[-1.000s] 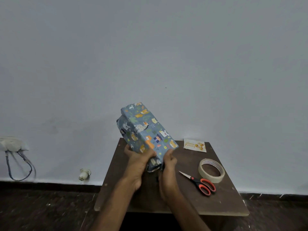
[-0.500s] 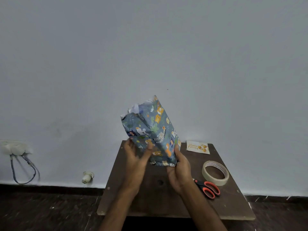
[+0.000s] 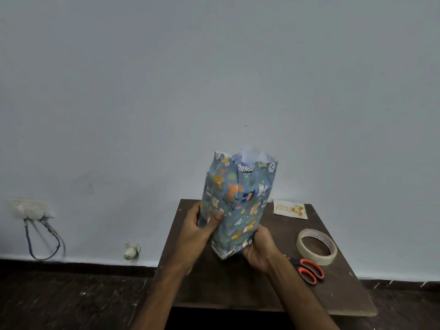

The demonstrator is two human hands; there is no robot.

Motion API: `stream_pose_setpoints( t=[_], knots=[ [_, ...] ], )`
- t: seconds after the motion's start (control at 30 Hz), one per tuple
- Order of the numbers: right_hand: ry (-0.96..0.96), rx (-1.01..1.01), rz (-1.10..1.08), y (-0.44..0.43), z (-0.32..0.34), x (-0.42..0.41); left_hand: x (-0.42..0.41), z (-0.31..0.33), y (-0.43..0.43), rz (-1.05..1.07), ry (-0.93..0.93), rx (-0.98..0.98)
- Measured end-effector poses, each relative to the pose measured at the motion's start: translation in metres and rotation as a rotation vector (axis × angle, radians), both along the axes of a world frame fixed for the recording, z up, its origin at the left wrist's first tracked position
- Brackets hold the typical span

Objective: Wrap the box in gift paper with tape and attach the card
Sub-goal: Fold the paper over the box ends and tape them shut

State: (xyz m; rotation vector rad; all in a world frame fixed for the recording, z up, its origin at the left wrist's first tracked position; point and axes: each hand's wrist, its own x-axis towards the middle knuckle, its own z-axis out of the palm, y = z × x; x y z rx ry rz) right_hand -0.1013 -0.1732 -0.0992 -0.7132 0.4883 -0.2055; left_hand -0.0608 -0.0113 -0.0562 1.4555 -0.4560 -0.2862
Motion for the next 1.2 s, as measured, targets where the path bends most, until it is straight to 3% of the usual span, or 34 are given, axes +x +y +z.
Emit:
stream_pose_setpoints(
  t=[0.1,0.23,0.33,0.47,0.53,0.63,0.7,0.83,0.93,1.03,1.2],
  knots=[
    [0.158,-0.157,-0.05,-0.004,-0.016,0.011,-0.002,-0.016,0.001,0.011,0.07,0.083],
    [0.23,-0.389,-0.171,-0.007,-0.027,0.023,-0.005,-0.029,0.005,0.023,0.148,0.135],
    [0.328,-0.816,-0.314,-0.001,-0.034,0.026,-0.012,-0.026,0.01,0.069,0.094,0.212],
    [0.154,-1.296,-0.416,-0.001,-0.044,0.023,-0.016,-0.024,0.012,0.176,-0.012,0.328],
    [0.094,-1.337,-0.494,-0.003,-0.033,0.019,-0.014,-0.027,0.009,0.188,-0.026,0.352],
    [-0.008,-1.111,-0.56,0.001,0.006,0.001,-0.01,-0.024,0.009,0.075,0.029,0.324],
    [-0.152,-0.998,-0.512,0.002,0.038,-0.015,-0.005,-0.014,0.013,0.046,0.053,0.167],
    [-0.38,-1.085,-0.357,-0.001,0.063,-0.04,-0.005,0.017,0.01,0.155,-0.084,-0.17],
    [-0.342,-1.226,-0.261,0.005,0.065,-0.042,-0.013,0.03,-0.003,0.215,-0.165,-0.185],
    [-0.221,-1.358,-0.349,0.013,0.064,-0.035,-0.013,0.02,-0.017,0.348,-0.183,-0.142],
    [-0.099,-1.548,-0.445,0.023,0.068,-0.025,-0.014,0.014,-0.024,0.634,-0.557,0.081]
  ],
)
